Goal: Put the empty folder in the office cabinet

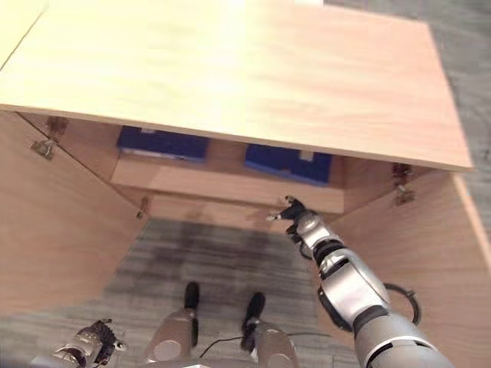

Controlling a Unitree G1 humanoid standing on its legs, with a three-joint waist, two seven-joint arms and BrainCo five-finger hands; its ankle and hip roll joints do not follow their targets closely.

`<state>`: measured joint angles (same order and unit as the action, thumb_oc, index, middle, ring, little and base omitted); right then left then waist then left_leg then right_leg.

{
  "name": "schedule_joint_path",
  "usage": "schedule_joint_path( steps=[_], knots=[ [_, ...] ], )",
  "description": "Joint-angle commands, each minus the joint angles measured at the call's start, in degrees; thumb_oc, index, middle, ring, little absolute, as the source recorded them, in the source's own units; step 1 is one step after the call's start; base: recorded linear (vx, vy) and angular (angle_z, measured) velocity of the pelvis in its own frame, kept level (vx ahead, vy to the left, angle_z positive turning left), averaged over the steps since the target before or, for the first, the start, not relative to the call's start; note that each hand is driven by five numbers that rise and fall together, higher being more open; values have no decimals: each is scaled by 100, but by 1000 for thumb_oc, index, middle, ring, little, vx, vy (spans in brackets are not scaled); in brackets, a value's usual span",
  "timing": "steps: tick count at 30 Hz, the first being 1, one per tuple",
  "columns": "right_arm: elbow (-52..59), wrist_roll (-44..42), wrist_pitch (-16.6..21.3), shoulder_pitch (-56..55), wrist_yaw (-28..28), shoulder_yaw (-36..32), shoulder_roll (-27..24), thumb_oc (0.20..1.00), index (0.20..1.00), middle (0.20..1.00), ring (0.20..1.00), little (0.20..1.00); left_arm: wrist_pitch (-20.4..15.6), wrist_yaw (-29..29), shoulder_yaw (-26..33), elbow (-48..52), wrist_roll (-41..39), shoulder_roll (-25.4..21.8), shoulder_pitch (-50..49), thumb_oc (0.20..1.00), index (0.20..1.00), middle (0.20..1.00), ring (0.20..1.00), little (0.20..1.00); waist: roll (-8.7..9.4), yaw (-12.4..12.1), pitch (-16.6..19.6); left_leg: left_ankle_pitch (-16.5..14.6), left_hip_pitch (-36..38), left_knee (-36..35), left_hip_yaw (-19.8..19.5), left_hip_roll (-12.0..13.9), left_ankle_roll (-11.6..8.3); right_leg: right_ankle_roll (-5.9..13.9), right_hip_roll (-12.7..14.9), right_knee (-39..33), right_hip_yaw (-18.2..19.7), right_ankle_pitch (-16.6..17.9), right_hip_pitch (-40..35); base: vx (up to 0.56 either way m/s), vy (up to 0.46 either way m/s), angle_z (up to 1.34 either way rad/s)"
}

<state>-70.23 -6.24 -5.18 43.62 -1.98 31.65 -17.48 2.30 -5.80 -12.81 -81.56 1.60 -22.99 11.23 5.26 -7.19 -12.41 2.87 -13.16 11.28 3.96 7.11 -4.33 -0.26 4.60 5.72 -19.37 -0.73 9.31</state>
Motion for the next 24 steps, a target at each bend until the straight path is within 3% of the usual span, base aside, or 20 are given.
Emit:
schedule_joint_path(
  steps=[1, 2, 3, 4, 6, 8, 13, 17, 19, 20, 23, 24],
  knots=[
    [-64, 18, 116, -237, 62, 50, -102, 1000, 1000, 1000, 1000, 1000, 156, -60, 37, -488, 265, -57, -356, 1000, 1000, 1000, 1000, 1000, 132, -183, 6, 278, -308, 552, -175, 182, -155, 257, 123, -3, 26, -516, -574, 207, -6, 10],
    [-53, 103, 85, -443, 97, 53, -115, 1000, 1000, 1000, 1000, 1000, 199, -22, 44, -477, 344, -25, -435, 1000, 1000, 1000, 1000, 1000, 135, -175, 130, 221, -196, 299, -103, 150, -132, 274, 122, -38, -23, -536, -674, 341, 41, 11],
    [-40, 254, 50, -745, 156, -35, -263, 1000, 1000, 1000, 1000, 1000, 204, 22, 54, -439, 534, 29, -625, 1000, 1000, 1000, 1000, 1000, 108, -192, 319, 388, -124, -405, -6, 45, -120, 322, 55, -179, -82, -556, -943, 277, 45, 10],
    [-35, 255, 48, -754, 157, -35, -266, 1000, 1000, 1000, 1000, 1000, 205, 22, 52, -436, 535, 29, -632, 1000, 1000, 1000, 1000, 1000, 110, -195, 318, 400, -103, -430, -2, 40, -120, 323, 59, -184, -81, -556, -953, 268, 60, 18],
    [-59, 351, 43, -1011, 163, -125, -310, 1000, 1000, 1000, 1000, 1000, 179, 55, 28, -427, 656, 70, -681, 1000, 1000, 1000, 1000, 1000, -6, -275, 380, 849, -201, -1095, 48, -102, -146, 337, -103, -354, -115, -494, -1179, 88, 72, 18],
    [-33, 394, 20, -1141, 187, -140, -297, 1000, 1000, 1000, 1000, 1000, 193, 91, 76, -480, 689, 50, -759, 1000, 1000, 1000, 1000, 1000, -79, -281, 465, 865, -3, -1473, 107, -148, -121, 397, -212, -424, -59, -503, -1330, 106, 69, -2],
    [54, 544, -25, -1489, 284, -199, -269, 1000, 1000, 1000, 1000, 1000, 212, 152, 155, -557, 876, 67, -926, 1000, 1000, 1000, 1000, 1000, -77, -202, 789, 768, 257, -1612, 30, -256, -29, 505, -140, -556, 42, -501, -1458, 191, 115, -27],
    [66, 679, -32, -1669, 338, -240, -201, 1000, 1000, 1000, 1000, 1000, 207, 161, 226, -627, 1001, 23, -966, 1000, 1000, 1000, 1000, 1000, -39, -232, 981, 510, 497, -1628, 78, -414, 103, 643, 54, -561, 192, -457, -1532, 184, 187, -11],
    [139, 736, -8, -1649, 308, -279, -114, 1000, 1000, 1000, 1000, 1000, 176, 148, 209, -607, 1023, -3, -875, 1000, 1000, 1000, 1000, 1000, -19, -284, 1002, 212, 759, -1628, 238, -611, 322, 830, 407, -35, 332, -512, -1430, 182, 275, -21],
    [139, 737, -8, -1648, 308, -281, -114, 1000, 1000, 1000, 1000, 1000, 176, 148, 208, -608, 1023, -4, -873, 1000, 1000, 1000, 1000, 1000, -15, -295, 998, 209, 764, -1628, 249, -613, 325, 833, 413, -20, 344, -520, -1423, 107, 232, -31],
    [242, 811, -21, -1443, 275, -256, -46, 1000, 1000, 1000, 1000, 1000, 181, 136, 155, -587, 1040, -27, -762, 1000, 1000, 1000, 1000, 1000, -62, -309, 809, -18, 1012, -1578, 423, -796, 586, 1037, 914, 1192, 465, -213, -924, 30, 230, -36],
    [295, 758, -26, -1382, 231, -244, -15, 1000, 1000, 1000, 1000, 1000, 193, 119, 111, -582, 1061, -46, -717, 1000, 1000, 1000, 1000, 1000, -71, -284, 723, -50, 1080, -1567, 472, -830, 655, 1016, 1032, 1595, 493, -78, -710, 42, 216, -58]
  ],
)
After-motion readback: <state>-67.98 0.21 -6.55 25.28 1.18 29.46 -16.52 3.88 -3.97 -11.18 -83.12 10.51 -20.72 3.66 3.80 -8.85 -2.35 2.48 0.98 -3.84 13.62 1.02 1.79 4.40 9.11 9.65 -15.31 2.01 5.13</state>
